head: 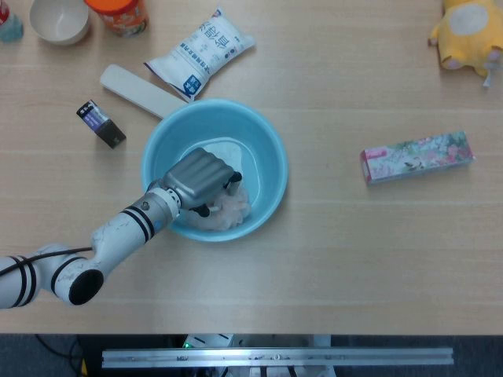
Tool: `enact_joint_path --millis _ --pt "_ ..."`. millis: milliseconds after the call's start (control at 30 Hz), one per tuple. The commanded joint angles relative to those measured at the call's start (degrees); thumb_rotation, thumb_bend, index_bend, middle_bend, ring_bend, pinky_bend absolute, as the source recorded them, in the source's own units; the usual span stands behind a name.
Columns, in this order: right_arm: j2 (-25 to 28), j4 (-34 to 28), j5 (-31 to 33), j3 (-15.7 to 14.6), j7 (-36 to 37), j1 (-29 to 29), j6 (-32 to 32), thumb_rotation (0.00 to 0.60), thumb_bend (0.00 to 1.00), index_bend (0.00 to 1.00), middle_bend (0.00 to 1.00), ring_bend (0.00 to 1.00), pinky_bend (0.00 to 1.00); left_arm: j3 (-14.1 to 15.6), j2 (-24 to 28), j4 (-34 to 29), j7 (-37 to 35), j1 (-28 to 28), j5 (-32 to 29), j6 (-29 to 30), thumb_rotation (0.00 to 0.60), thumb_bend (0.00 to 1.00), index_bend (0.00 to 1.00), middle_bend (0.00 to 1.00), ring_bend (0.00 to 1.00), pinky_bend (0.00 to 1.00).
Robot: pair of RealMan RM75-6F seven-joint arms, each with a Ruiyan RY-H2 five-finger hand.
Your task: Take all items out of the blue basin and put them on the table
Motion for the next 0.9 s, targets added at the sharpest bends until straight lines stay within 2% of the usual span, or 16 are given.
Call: enact_joint_path --millis 33,433,667,900 --pt "0.06 0.04 0.03 0.03 0.09 -0.08 0.13 0.600 0.02 0.00 0.19 0.10 0.26 -0.41 0.32 -0.27 -0.64 0.11 0.18 0.59 0.600 0.38 0.52 0.54 0.55 0.58" --pt "0.02 0.31 -0.14 0.10 0.64 -0.22 0.39 0.600 0.02 0.00 0.19 0.10 0.26 -3.22 4.82 -2.56 -6.36 1.54 1.17 4.08 0.600 0.39 0.54 0.57 0.56 0.64" --pt "-0.28 0.35 -0.47 0.05 0.63 -0.10 0.24 0.600 0.02 0.00 0.19 0.10 0.26 -7.38 7.45 -2.95 -12.60 3.09 1.98 8.79 0.600 0.39 0.54 0.57 0.56 0.64" --pt "-0.31 0.25 -0.60 -0.04 0.56 -0.17 0.28 0.600 0.02 0.00 0.19 0.10 0.26 -11.58 7.27 0.53 -20.19 5.04 1.17 13.54 0.600 0.39 0.55 0.57 0.55 0.64"
